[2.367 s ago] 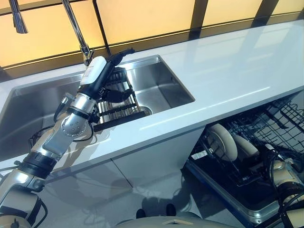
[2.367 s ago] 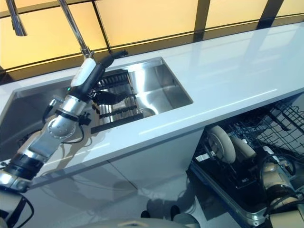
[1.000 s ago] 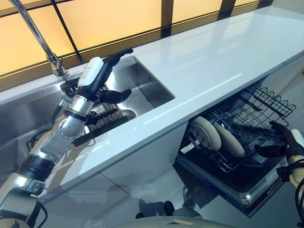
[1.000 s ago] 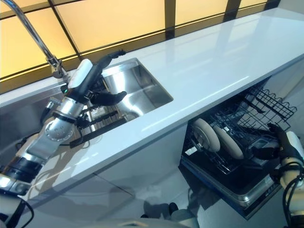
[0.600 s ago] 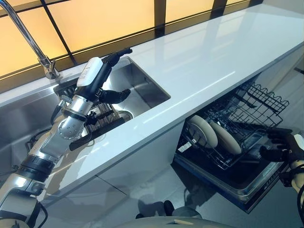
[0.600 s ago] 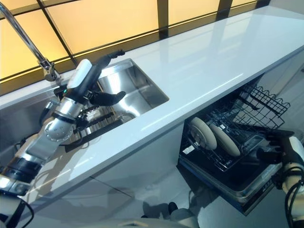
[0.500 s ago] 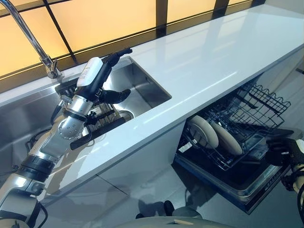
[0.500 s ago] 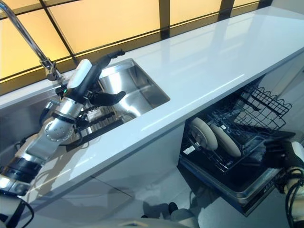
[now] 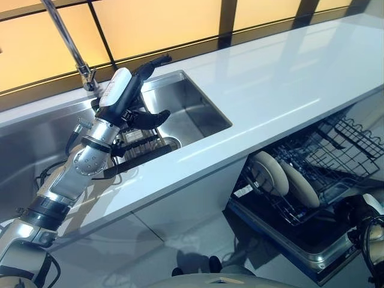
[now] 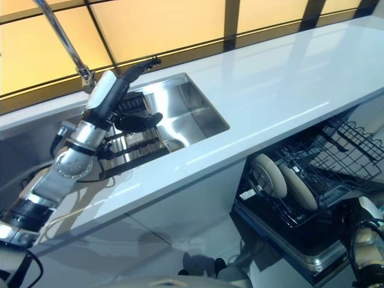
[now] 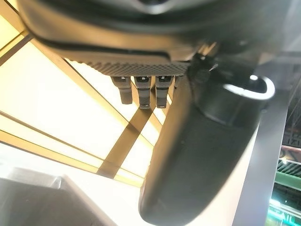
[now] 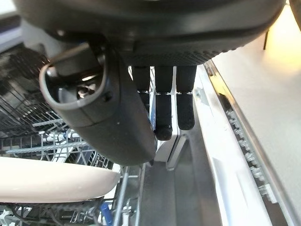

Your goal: Pick up plates and place into dishwasher.

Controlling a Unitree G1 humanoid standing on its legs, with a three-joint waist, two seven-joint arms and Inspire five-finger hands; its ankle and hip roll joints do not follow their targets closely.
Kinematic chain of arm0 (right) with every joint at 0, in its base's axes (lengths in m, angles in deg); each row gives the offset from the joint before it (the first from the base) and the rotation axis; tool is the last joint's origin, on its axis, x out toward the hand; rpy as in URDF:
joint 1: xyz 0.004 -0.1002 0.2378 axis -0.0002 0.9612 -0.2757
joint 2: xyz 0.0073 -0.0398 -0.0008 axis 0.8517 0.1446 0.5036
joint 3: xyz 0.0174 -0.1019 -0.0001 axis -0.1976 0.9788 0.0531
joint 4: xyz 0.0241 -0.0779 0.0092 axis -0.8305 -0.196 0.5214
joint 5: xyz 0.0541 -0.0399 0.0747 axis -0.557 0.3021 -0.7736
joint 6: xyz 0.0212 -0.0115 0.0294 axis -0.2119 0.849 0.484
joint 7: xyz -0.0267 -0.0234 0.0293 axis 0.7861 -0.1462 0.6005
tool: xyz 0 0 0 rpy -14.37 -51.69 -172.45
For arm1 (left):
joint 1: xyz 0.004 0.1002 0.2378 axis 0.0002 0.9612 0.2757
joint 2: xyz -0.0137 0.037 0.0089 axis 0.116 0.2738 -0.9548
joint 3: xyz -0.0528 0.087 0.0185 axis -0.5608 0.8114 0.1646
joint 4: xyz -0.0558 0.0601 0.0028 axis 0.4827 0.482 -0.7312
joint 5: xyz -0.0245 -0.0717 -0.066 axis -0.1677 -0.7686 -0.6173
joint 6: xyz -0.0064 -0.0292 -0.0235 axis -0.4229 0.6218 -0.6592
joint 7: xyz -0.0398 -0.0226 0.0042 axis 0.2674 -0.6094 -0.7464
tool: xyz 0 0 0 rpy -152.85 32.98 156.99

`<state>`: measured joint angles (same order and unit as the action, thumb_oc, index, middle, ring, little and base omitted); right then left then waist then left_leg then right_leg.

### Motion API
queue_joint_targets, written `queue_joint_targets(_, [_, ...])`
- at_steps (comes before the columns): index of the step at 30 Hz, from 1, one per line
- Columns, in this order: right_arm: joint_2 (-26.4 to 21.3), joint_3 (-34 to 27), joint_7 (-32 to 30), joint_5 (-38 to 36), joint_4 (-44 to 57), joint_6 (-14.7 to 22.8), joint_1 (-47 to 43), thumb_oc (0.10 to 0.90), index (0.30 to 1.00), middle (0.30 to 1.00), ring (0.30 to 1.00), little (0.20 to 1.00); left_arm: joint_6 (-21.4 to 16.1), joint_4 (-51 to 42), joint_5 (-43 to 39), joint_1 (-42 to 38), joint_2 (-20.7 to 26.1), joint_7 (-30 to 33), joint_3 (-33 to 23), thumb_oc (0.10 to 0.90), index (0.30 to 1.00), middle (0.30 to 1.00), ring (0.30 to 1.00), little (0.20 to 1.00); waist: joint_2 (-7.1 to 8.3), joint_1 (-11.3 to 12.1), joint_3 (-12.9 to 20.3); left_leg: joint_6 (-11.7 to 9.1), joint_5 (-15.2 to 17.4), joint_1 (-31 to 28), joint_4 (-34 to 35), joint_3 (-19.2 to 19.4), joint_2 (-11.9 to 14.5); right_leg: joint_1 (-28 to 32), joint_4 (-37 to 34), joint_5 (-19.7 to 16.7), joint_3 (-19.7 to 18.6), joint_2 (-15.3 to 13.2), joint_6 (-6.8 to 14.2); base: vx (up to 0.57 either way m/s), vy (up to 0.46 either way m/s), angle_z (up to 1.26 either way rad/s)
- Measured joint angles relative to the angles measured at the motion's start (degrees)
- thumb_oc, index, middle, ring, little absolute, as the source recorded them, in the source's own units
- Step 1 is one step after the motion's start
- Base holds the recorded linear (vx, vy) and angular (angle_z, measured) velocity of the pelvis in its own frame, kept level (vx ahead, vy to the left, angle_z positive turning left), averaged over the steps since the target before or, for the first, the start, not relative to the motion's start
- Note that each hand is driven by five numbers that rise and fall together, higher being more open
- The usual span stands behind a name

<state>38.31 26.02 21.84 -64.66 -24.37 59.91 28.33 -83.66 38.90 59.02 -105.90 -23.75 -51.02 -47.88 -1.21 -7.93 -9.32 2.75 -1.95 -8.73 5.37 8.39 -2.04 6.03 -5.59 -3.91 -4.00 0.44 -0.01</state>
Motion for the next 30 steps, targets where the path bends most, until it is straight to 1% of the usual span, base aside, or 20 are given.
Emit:
queue_joint_targets(2, [0.4,1.3,0.1,0.0,-2.5,-0.8,-2.0,0.100,0.300,0.300,0.300,0.200,0.0,-1.2,-1.0,0.0,0.0,-0.3,0.1,0.800,0.900,0.900,0.900,0.900,-0.03,1.2,0.0,0.1,-0.3,0.5,0.0,-0.3,0.0,-0.4,0.0,0.0,0.2,0.0,0.0,-0.02,-0.086,0.08])
queue_joint_targets(4, [1.5,2.2,0.2,-0.1,-4.9,-1.6,-4.1,0.100,0.300,0.300,0.300,0.200,0.1,-1.3,-1.8,-0.2,0.1,-1.1,0.9,0.800,0.900,0.900,0.900,0.900,-0.08,1.5,0.0,0.0,-0.3,0.6,0.0,-0.6,0.0,-0.5,0.0,0.0,0.7,0.0,0.0,-0.01,-0.085,0.06])
queue_joint_targets(7, [2.8,3.1,0.0,0.0,-6.5,-1.7,-5.3,0.100,0.300,0.300,0.300,0.200,0.2,-1.3,-2.8,-0.2,0.1,-2.1,1.6,0.800,0.900,0.900,0.900,0.900,-0.09,1.6,0.0,0.0,-0.4,0.8,0.0,-0.9,0.0,-0.5,0.0,0.0,1.2,0.0,0.0,-0.01,-0.049,0.06])
queue_joint_targets(12, [3.1,3.6,0.1,0.0,-10.3,-2.5,-7.2,0.100,0.300,0.300,0.300,0.200,0.5,-1.3,-4.5,-0.2,0.1,-3.3,2.7,0.800,0.900,0.900,0.900,0.900,-0.10,1.8,0.0,0.1,-0.6,1.2,0.0,-1.0,0.0,-0.7,0.0,0.0,1.6,-0.2,0.0,-0.02,-0.052,0.05])
queue_joint_targets(15, [3.7,3.7,0.3,0.0,-14.1,-2.4,-8.4,0.100,0.300,0.300,0.300,0.200,0.8,-2.9,-5.4,-0.2,0.1,-3.6,2.7,0.800,0.900,0.900,0.900,0.900,-0.06,1.9,-0.1,0.0,-0.7,1.3,0.0,-1.7,0.0,-0.6,0.0,0.0,2.1,-0.2,0.0,-0.01,-0.032,0.08])
queue_joint_targets(18, [3.5,3.3,1.2,0.0,-18.4,-2.5,-9.8,0.100,0.300,0.300,0.300,0.200,1.1,-6.8,-5.5,-0.2,0.1,-4.0,2.7,0.800,0.900,0.900,0.900,0.900,0.02,2.5,-0.1,0.0,-0.9,1.4,0.0,-2.8,-0.1,-0.3,0.0,0.1,3.1,-0.3,-0.1,-0.01,-0.020,0.15])
queue_joint_targets(22, [3.2,3.3,1.9,0.0,-20.0,-2.9,-9.6,0.100,0.300,0.300,0.300,0.200,1.2,-8.5,-7.3,-0.2,0.2,-4.2,2.7,0.800,0.900,0.900,0.900,0.900,0.18,3.8,0.0,0.0,-1.1,1.2,0.0,-3.2,-0.1,0.1,0.0,0.1,3.5,-0.3,-0.1,-0.01,-0.015,0.09])
queue_joint_targets(26, [3.9,3.5,2.6,0.0,-20.0,-4.0,-9.1,0.100,0.300,0.300,0.300,0.200,1.4,-8.5,-7.8,-0.2,0.2,-4.8,2.6,0.800,0.900,0.900,0.900,0.900,0.47,4.0,0.1,-0.5,-1.3,1.4,0.0,-4.1,-0.1,0.2,0.0,0.2,4.5,-0.5,-0.2,-0.02,-0.001,0.14])
queue_joint_targets(30, [3.8,3.6,3.6,-0.1,-20.7,-4.0,-9.1,0.100,0.300,0.300,0.300,0.200,1.5,-8.5,-7.9,-0.2,0.2,-5.0,2.6,0.800,0.900,0.900,0.900,0.900,0.58,4.5,0.2,-0.6,-1.4,1.4,0.0,-4.2,-0.1,0.2,0.0,0.2,4.7,-0.4,-0.2,0.00,0.001,0.02])
